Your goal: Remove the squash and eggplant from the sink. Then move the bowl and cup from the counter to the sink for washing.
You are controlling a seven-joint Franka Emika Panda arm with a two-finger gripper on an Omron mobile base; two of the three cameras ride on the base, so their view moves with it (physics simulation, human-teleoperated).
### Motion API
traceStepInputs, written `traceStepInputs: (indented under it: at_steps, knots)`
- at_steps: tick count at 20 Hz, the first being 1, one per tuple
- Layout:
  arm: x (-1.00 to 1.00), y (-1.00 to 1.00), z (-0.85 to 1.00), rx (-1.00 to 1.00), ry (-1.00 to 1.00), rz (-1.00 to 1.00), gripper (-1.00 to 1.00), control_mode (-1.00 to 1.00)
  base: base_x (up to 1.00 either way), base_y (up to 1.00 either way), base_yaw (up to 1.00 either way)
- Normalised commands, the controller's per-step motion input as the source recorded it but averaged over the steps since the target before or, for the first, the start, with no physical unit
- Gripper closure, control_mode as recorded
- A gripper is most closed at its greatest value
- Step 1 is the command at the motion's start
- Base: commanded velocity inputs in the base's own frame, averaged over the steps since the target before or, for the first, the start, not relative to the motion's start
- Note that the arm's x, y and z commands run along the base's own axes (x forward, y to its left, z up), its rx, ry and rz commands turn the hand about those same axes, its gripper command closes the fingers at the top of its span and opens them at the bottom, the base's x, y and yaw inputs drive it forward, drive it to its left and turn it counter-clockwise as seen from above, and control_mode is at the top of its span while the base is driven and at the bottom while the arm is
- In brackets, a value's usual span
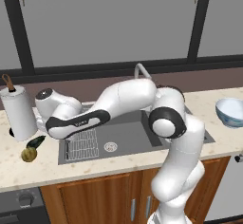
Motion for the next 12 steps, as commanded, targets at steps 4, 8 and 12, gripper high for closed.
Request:
traceStepInputs:
  at_steps: [4, 8, 12]
  knots:
    - [-0.17, -0.32, 0.2, 0.02, -0.03, 0.0, -1.0, -1.0, 0.0, 0.0, 0.0]
    - [-0.16, -0.33, 0.21, 0.03, -0.01, -0.02, -1.0, -1.0, 0.0, 0.0, 0.0]
    - [-0.15, -0.34, 0.24, 0.06, 0.0, -0.01, -1.0, -1.0, 0.0, 0.0, 0.0]
